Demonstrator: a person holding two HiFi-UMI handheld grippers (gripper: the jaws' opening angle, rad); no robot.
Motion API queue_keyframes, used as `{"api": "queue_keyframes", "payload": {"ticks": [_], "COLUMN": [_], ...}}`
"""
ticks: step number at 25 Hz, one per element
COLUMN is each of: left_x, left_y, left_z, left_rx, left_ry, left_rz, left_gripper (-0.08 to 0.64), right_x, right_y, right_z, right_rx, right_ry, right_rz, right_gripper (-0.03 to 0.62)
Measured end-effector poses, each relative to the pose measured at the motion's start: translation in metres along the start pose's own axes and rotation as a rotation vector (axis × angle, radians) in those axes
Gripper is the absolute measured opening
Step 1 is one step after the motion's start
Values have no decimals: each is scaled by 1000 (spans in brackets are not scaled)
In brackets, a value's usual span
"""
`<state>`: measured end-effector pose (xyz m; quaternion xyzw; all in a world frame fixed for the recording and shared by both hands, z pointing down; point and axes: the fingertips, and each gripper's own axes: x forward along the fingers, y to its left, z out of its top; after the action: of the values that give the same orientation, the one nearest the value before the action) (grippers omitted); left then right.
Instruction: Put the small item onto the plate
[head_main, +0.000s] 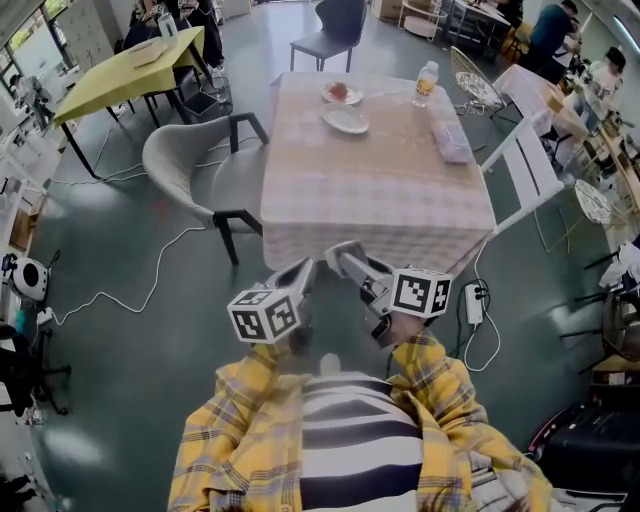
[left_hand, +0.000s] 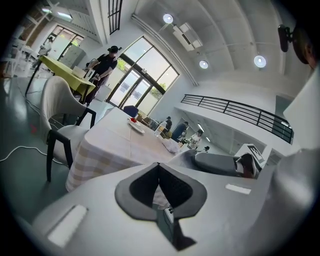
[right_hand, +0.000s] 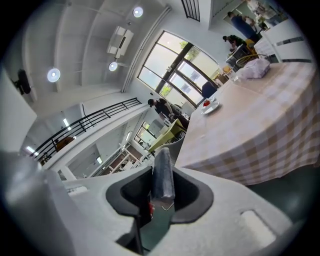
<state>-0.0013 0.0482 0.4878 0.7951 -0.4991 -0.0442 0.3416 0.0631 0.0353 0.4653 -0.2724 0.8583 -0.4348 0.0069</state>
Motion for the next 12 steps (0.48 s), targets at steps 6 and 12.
{"api": "queue_keyframes", "payload": {"ticks": [6, 12], "left_x": [22, 34], "left_y": [8, 14], "left_z": [5, 14], "left_rx": [-10, -13], "left_ry": [17, 27], "left_rz": [4, -4], "left_gripper": [-11, -11], "right_x": [11, 21], "right_y": [-16, -23], "right_z": [14, 24], "right_rx": [13, 37], "right_ry": [8, 4], "right_rz": [-3, -8], "right_gripper": [103, 103]}}
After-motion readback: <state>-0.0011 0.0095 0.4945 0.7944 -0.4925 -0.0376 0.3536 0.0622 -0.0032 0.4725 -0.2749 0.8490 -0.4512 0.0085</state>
